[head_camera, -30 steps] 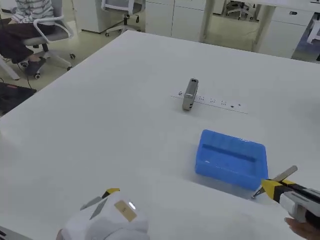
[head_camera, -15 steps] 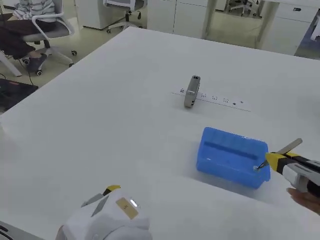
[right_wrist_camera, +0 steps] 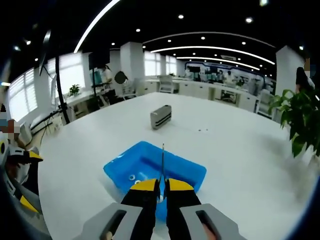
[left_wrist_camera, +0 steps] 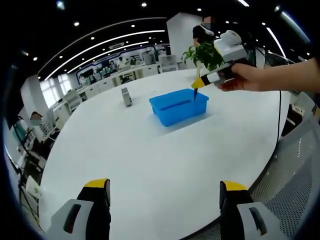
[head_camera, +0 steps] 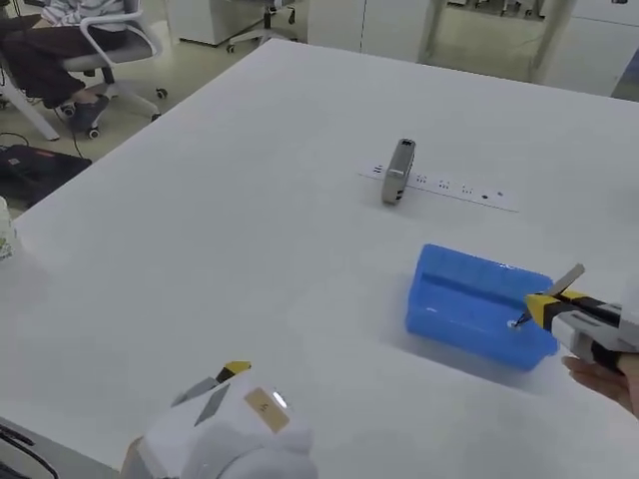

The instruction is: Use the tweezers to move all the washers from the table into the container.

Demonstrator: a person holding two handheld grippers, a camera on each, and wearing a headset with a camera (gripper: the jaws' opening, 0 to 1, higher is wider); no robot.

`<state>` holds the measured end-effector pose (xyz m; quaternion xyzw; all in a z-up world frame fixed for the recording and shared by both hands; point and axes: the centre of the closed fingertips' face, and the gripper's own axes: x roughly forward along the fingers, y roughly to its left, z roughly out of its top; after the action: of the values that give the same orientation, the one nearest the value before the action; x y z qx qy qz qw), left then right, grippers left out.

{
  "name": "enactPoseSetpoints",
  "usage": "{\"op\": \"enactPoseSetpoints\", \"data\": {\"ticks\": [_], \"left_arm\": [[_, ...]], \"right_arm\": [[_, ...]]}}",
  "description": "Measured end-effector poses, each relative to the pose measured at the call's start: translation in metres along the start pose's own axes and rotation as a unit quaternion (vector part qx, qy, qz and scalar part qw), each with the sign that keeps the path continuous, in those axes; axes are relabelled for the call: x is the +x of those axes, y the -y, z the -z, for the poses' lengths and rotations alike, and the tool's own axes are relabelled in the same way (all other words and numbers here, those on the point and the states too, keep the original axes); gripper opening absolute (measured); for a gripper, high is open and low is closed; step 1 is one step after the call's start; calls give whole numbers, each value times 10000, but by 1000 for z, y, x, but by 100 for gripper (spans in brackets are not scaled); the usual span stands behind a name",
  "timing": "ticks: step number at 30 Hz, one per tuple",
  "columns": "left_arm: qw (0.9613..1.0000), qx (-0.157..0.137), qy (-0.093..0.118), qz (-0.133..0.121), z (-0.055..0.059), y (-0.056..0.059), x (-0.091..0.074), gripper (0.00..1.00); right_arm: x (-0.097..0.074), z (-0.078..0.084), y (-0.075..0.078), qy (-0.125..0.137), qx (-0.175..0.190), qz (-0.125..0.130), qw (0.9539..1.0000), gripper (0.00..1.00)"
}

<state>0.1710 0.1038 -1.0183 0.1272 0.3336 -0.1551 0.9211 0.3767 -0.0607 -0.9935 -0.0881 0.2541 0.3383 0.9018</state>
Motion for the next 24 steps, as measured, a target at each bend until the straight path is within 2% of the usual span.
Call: {"op": "enactPoseSetpoints", "data": {"ticks": [8,20,24], "left_arm": [[10000,-26,-63,9,2,0,1,92],[10000,-34,-62,6,2,-1,0,92],[10000,-11,-70,19,2,0,0,91]], "right_arm": [[8,14,3,-184,-26,-11,9998,2],[15,19,0,-278,16,-88,9996,2],[16,19,-1,-281,-117,-76,9995,2]]}}
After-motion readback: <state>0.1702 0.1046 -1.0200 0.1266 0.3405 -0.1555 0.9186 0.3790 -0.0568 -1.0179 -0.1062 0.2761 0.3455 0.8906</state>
